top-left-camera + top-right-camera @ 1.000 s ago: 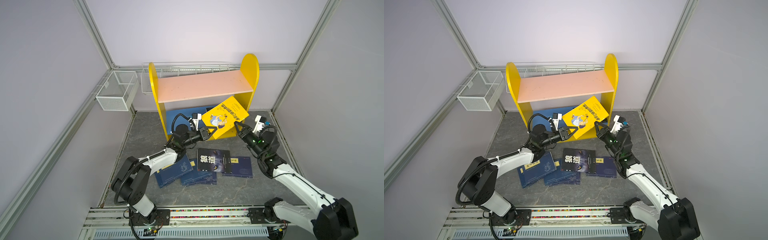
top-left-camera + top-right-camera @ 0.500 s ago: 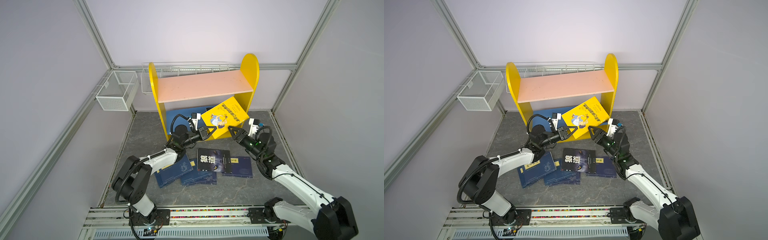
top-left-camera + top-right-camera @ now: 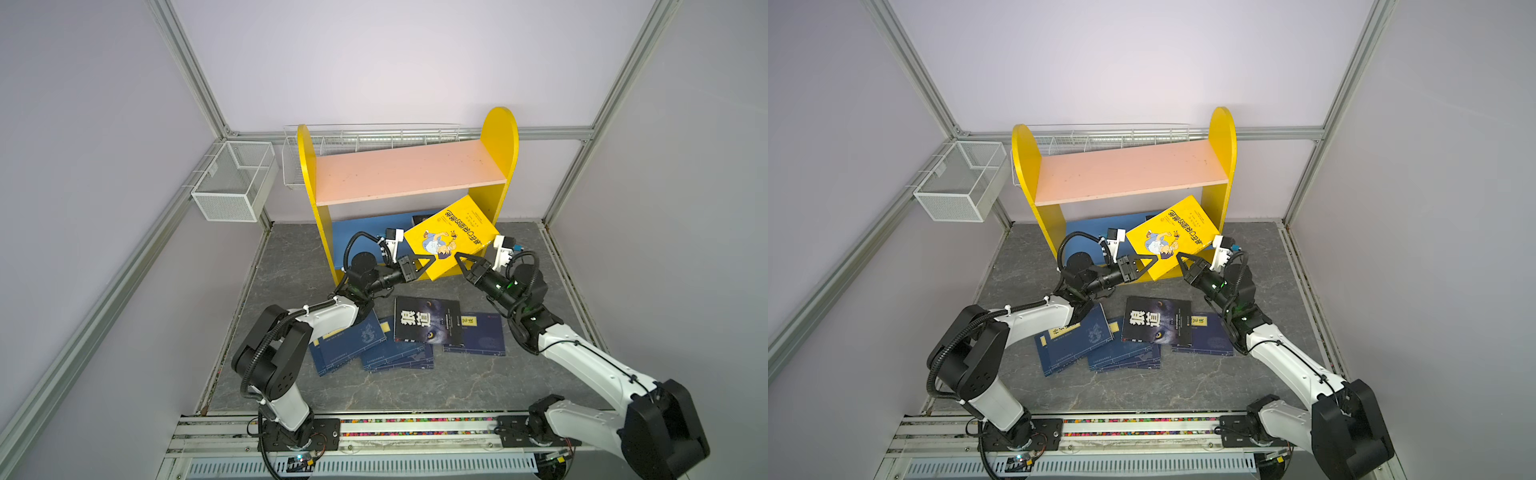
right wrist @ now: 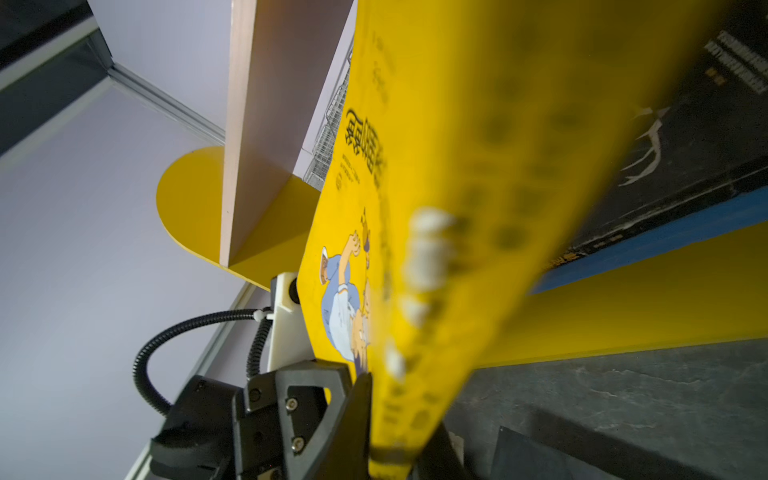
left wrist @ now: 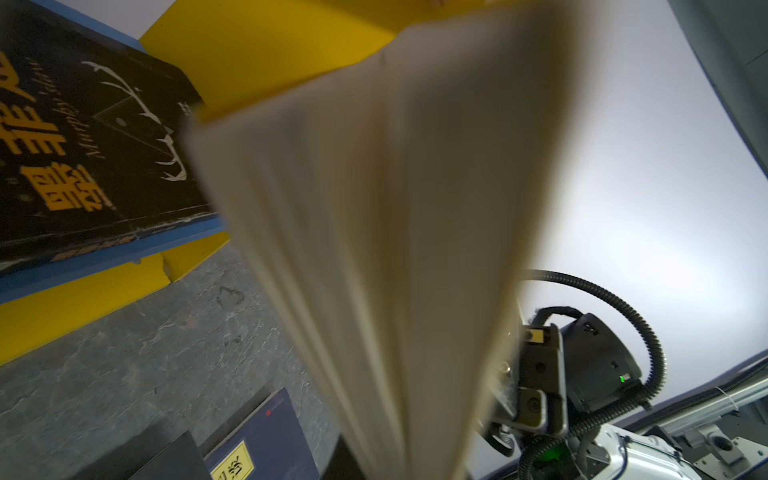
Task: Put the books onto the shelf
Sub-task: 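Raise the yellow book upright with the right gripper while the left gripper steadies it, then lower the yellow book onto the blue shelf beside the black book with both grippers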
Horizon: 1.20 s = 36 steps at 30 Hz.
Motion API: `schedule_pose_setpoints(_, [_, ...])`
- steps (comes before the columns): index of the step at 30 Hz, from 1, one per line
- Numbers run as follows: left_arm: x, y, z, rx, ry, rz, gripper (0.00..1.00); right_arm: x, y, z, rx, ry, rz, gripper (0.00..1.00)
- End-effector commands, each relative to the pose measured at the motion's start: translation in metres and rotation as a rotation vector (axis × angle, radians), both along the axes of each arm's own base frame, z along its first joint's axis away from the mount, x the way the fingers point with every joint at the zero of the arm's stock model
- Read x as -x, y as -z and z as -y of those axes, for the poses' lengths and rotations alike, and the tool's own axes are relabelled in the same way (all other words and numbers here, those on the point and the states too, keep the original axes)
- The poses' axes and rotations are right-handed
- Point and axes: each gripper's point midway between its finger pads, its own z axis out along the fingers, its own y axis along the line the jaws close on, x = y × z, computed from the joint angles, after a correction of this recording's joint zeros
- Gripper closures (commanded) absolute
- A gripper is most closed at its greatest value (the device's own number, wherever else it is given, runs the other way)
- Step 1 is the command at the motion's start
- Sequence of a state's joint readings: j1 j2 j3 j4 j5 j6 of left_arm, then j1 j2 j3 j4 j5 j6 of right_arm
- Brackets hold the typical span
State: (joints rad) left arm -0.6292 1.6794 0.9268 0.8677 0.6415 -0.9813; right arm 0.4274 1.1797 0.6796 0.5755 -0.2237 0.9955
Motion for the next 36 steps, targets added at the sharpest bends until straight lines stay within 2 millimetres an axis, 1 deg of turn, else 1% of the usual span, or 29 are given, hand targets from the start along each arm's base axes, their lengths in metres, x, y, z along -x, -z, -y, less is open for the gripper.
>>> schedule_pose_setpoints(1, [0.005, -0.029, -0.007, -0.004, -0.050, 0.099, 0.57, -0.005, -0.017, -0.006, -0.035, -0.008, 0.056, 0.89])
schedule_pose_setpoints(3, [-0.003, -0.027, -0.019, -0.068, -0.140, 0.098, 0.39, -0.011, -0.018, -0.006, -0.032, 0.009, 0.063, 0.90])
schedule_pose_setpoints(4, [-0.009, -0.025, -0.028, -0.114, -0.203, 0.094, 0.34, -0.015, -0.020, -0.005, -0.027, 0.024, 0.071, 0.90])
schedule_pose_setpoints(6, [-0.021, -0.017, -0.051, -0.215, -0.350, 0.074, 0.31, -0.024, -0.024, -0.004, -0.024, 0.050, 0.087, 0.90])
schedule_pose_setpoints(8, [-0.032, -0.005, -0.081, -0.310, -0.518, 0.020, 0.31, -0.035, -0.028, -0.006, -0.022, 0.069, 0.104, 0.91])
schedule_pose_setpoints(10, [-0.036, 0.004, -0.107, -0.359, -0.638, -0.012, 0.31, -0.047, -0.029, -0.008, -0.022, 0.086, 0.102, 0.91])
schedule_pose_setpoints(11, [-0.036, 0.007, -0.118, -0.381, -0.677, -0.020, 0.31, -0.053, -0.030, -0.010, -0.027, 0.091, 0.104, 0.91])
schedule_pose_setpoints(12, [-0.036, 0.010, -0.124, -0.399, -0.699, -0.025, 0.30, -0.058, -0.030, -0.011, -0.033, 0.102, 0.098, 0.91])
schedule_pose_setpoints(13, [-0.035, 0.014, -0.130, -0.421, -0.719, -0.034, 0.30, -0.065, -0.024, -0.010, -0.035, 0.120, 0.075, 0.91])
schedule_pose_setpoints(14, [-0.033, 0.016, -0.135, -0.434, -0.732, -0.041, 0.30, -0.072, -0.027, -0.010, -0.048, 0.139, 0.073, 0.91])
schedule_pose_setpoints(19, [-0.027, 0.026, -0.139, -0.445, -0.725, -0.056, 0.30, -0.100, -0.015, -0.006, -0.061, 0.220, 0.047, 0.91])
schedule_pose_setpoints(22, [-0.026, 0.030, -0.140, -0.450, -0.726, -0.067, 0.30, -0.112, -0.011, -0.003, -0.068, 0.260, 0.040, 0.91])
schedule_pose_setpoints(24, [-0.026, 0.034, -0.141, -0.462, -0.729, -0.077, 0.30, -0.118, -0.009, 0.001, -0.069, 0.297, 0.027, 0.90])
schedule_pose_setpoints(28, [-0.027, 0.037, -0.137, -0.468, -0.709, -0.086, 0.31, -0.132, -0.001, 0.009, -0.076, 0.356, -0.003, 0.88])
schedule_pose_setpoints(31, [-0.027, 0.042, -0.134, -0.472, -0.695, -0.101, 0.31, -0.141, 0.008, 0.009, -0.107, 0.377, -0.036, 0.87])
schedule_pose_setpoints(36, [-0.029, 0.045, -0.131, -0.479, -0.687, -0.107, 0.31, -0.151, 0.026, 0.005, -0.141, 0.377, -0.090, 0.85])
